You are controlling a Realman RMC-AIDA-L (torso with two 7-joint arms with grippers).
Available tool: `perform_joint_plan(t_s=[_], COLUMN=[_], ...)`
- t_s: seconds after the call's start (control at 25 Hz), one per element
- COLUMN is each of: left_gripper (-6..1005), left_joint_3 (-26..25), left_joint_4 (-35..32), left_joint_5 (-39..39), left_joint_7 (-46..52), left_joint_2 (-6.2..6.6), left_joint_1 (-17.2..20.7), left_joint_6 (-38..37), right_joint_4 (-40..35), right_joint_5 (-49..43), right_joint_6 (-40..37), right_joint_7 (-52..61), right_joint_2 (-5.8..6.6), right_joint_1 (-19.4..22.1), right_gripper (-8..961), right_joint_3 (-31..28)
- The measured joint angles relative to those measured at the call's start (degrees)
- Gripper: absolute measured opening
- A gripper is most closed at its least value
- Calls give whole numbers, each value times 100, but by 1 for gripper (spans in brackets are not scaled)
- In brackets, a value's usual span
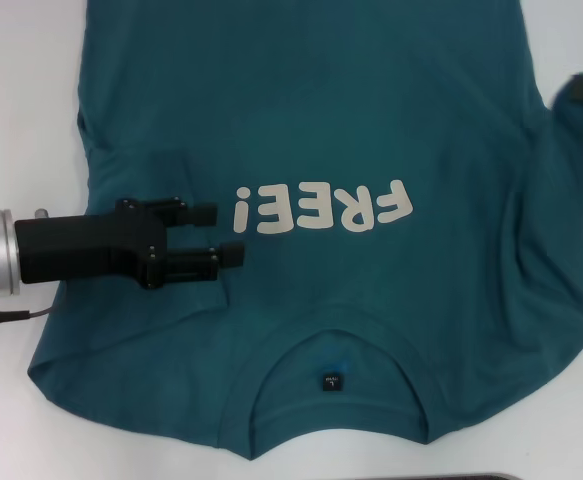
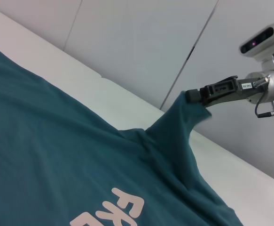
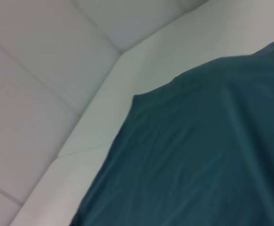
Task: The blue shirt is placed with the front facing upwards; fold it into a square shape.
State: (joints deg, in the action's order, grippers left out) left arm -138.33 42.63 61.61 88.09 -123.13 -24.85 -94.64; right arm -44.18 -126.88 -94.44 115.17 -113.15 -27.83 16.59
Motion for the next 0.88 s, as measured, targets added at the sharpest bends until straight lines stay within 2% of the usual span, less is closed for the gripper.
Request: perform_joint_plan(t_s=[0.28, 0.44, 0.6, 0.88], left_gripper=[767, 766, 766, 766], left_joint_3=[-1, -1, -1, 0], left_joint_4=[-6, -8, -9, -9], left_joint_5=[-12, -17, -18, -18], left_joint_7=[-23, -28, -27, -1], left_joint_2=[0, 0, 0, 0], left_joint_1=[-2, -2, -2, -2], left_joint_6=[49, 51, 52, 51], right_joint_4=[376, 395, 351, 337], right_joint_5=[5, -25, -11, 34], right_joint_6=[92, 181, 188, 229], right_joint_7=[32, 134, 275, 263], right_joint_2=[-64, -89, -61, 48], right_joint_1=[-447, -558, -550, -286], right_gripper=[183, 268, 352, 627], right_joint_3=[603, 859, 1046, 977])
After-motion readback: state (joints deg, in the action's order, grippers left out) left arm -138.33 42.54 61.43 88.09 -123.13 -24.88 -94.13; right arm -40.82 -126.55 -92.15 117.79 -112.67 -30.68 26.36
